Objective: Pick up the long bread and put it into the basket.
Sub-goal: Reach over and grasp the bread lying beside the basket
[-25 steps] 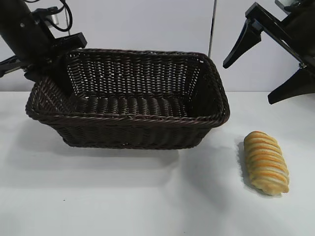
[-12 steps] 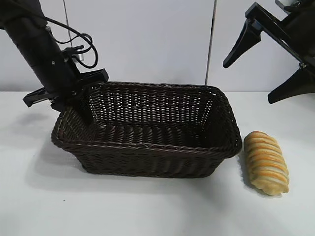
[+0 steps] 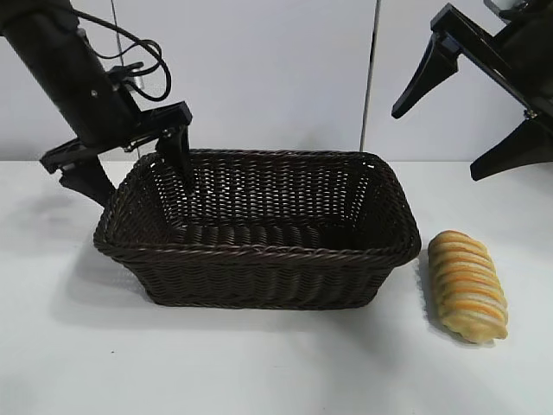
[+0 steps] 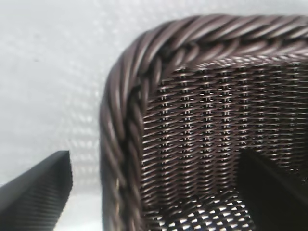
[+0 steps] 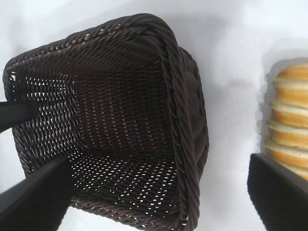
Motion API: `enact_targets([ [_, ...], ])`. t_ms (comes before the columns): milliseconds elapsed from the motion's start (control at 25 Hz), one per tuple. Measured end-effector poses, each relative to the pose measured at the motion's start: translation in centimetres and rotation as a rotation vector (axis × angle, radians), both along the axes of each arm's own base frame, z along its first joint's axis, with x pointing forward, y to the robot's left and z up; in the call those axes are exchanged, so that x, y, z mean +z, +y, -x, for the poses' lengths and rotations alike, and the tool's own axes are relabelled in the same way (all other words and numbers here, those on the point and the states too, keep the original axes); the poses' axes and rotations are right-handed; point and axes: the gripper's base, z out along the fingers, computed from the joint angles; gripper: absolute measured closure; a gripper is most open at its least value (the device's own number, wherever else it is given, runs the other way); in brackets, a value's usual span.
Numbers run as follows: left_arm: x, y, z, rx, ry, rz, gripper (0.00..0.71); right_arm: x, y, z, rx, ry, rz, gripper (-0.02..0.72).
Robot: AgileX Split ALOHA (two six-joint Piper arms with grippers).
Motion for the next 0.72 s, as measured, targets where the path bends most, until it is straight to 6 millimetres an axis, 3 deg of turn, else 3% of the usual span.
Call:
enact_targets([
  [120, 2.4, 3.2, -0.3, 0.059, -0.046, -0.062, 0.017, 0.0, 0.0, 0.0, 0.0, 0.0, 0.0, 0.021],
  [280, 4.2, 10.2, -0.8, 0.18, -0.027, -0.115, 0.017, 0.0, 0.0, 0.0, 0.0, 0.0, 0.0, 0.021],
  [480, 5.9, 18.4, 0.5, 0.262, -0.01, -0.2, 0.016, 0.0, 0.0, 0.0, 0.001, 0.002, -0.001, 0.021],
  [600, 7.2, 21.0, 1.9, 0.316, -0.032, -0.213, 0.016, 0.0, 0.0, 0.0, 0.002, 0.003, -0.001, 0.021],
  [720, 9.7, 21.9, 3.8, 0.334, -0.098, -0.217, 0.016, 0.0, 0.0, 0.0, 0.006, 0.001, 0.001, 0.021],
])
